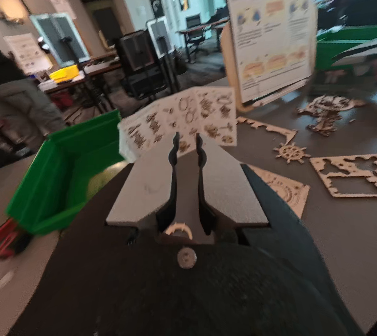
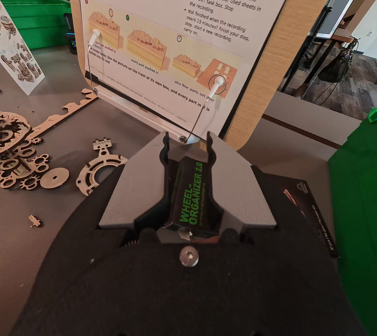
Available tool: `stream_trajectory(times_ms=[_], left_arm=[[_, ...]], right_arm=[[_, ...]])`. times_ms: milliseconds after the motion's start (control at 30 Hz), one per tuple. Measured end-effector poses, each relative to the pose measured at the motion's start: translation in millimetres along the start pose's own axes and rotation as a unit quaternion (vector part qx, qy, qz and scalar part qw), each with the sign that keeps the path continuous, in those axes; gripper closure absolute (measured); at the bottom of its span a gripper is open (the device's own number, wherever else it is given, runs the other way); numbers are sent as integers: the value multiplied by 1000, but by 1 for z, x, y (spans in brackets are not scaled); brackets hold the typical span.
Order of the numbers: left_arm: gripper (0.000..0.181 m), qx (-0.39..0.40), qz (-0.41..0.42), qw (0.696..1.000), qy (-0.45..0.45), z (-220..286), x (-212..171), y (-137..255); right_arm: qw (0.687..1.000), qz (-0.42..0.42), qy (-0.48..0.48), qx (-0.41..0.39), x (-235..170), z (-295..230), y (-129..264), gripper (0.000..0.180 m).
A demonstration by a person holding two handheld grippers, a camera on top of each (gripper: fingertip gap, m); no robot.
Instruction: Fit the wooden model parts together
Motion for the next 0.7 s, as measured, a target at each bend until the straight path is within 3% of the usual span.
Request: stream_trajectory(times_ms=[33, 267, 700], left_arm=[[163, 15, -20, 1000, 6, -4, -10, 7], [153, 102, -89, 988, 71, -23, -68, 55], [147, 244, -191, 943, 118, -57, -125, 169]], right_arm=[[1000, -3, 2, 0, 0, -1, -1, 145], [1000, -10, 6, -8, -2, -2, -2, 145], [1000, -20, 6, -2, -3, -5, -4, 146]])
Point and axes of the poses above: each gripper's, where its closed fingertips meet, y back along the fingers, x out of its top, z = x × y across the jaws, the point moved 7 cm from there along y, back along the fingers, and after that the axes turned 6 degrees about -z, right-handed, at the moved point
